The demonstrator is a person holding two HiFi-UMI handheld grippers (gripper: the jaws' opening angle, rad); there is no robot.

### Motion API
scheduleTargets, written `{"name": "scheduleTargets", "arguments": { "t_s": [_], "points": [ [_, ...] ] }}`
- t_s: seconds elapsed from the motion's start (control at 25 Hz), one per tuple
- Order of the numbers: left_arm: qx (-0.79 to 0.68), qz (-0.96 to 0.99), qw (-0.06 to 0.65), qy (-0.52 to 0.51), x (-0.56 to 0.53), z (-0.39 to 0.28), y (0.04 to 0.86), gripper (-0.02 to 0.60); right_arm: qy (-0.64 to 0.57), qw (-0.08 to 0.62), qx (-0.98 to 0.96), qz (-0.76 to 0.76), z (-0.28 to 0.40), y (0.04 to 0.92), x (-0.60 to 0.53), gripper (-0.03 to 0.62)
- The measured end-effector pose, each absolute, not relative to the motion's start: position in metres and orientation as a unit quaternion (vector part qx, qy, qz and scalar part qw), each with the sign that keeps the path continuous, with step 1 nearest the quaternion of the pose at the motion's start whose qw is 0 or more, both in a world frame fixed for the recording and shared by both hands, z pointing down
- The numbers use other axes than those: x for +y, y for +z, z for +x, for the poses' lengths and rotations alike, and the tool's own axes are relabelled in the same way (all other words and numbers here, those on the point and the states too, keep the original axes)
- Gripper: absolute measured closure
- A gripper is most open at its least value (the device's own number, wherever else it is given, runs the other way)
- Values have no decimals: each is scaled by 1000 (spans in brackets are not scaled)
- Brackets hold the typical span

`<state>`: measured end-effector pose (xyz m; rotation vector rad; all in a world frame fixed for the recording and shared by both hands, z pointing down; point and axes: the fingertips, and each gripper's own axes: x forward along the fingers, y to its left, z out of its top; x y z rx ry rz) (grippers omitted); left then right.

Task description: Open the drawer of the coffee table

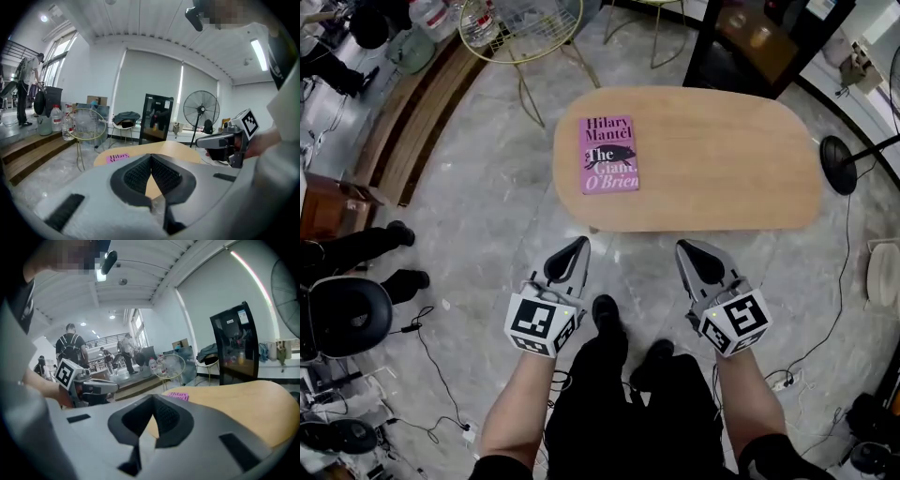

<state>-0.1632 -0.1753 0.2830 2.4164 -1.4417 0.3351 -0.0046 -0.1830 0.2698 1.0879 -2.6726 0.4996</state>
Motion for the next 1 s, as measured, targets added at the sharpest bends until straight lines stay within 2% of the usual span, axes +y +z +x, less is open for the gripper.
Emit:
{"name": "scheduleTargets", "arguments": {
  "t_s": [0.36, 0.8, 1.0],
  "points": [
    [-526, 828, 152, 122, -197, -167, 428, 574, 149, 122, -916, 353, -8, 407, -203, 589],
    [-517, 838, 123, 122, -202, -182, 555, 574, 104, 108, -916, 373, -10, 536, -213, 589],
    [-532, 828, 135, 116, -204, -194, 599, 574, 90, 101, -922, 363, -13, 581, -210, 589]
  ]
}}
